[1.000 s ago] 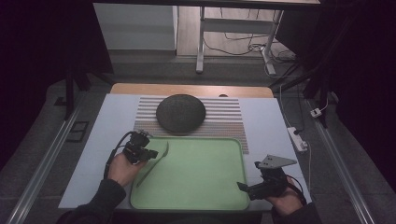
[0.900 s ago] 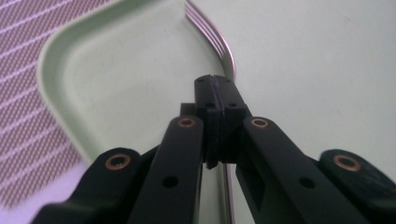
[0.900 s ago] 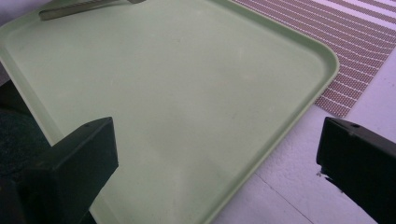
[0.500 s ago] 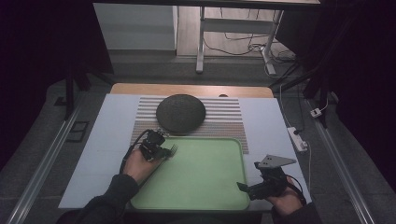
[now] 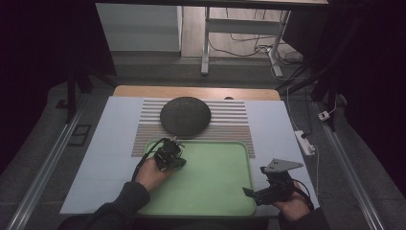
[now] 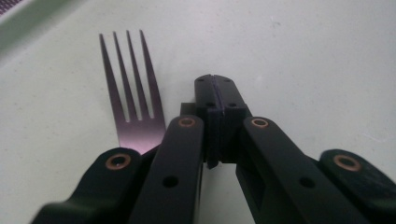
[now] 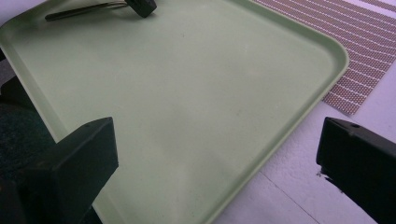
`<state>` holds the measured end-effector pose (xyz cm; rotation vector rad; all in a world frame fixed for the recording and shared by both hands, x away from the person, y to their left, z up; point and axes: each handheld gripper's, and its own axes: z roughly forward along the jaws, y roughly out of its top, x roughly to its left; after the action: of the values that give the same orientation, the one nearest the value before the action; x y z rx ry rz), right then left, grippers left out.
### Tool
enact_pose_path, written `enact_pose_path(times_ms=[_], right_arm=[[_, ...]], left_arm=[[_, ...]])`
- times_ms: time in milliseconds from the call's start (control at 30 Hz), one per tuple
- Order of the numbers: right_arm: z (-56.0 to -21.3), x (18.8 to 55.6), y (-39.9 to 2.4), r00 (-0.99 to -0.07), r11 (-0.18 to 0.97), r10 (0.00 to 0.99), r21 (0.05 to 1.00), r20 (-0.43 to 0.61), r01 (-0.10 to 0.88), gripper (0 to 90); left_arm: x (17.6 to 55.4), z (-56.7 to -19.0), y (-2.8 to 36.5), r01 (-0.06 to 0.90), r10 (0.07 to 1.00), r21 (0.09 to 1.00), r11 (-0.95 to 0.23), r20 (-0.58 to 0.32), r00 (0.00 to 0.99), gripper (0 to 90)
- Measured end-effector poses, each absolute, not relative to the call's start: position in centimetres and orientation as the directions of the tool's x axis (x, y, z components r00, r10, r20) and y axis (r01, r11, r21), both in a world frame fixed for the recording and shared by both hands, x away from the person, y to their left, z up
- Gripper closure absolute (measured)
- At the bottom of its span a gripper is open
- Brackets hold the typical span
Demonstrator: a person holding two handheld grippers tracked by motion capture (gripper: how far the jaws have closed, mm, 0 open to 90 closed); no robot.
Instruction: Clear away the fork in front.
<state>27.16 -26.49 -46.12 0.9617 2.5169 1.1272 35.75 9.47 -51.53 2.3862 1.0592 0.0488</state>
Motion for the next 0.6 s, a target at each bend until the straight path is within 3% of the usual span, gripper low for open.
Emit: enact_pose_path(times_ms=[600], right_arm=[[-46.2, 27.3, -26.6, -0.766, 0.49, 0.638, 0.723, 0.084, 0.487, 0.0]], left_arm=[[37.2, -51.6, 14.2, 0.771, 0.808, 0.461, -0.44, -0.171, 0.563, 88.8]])
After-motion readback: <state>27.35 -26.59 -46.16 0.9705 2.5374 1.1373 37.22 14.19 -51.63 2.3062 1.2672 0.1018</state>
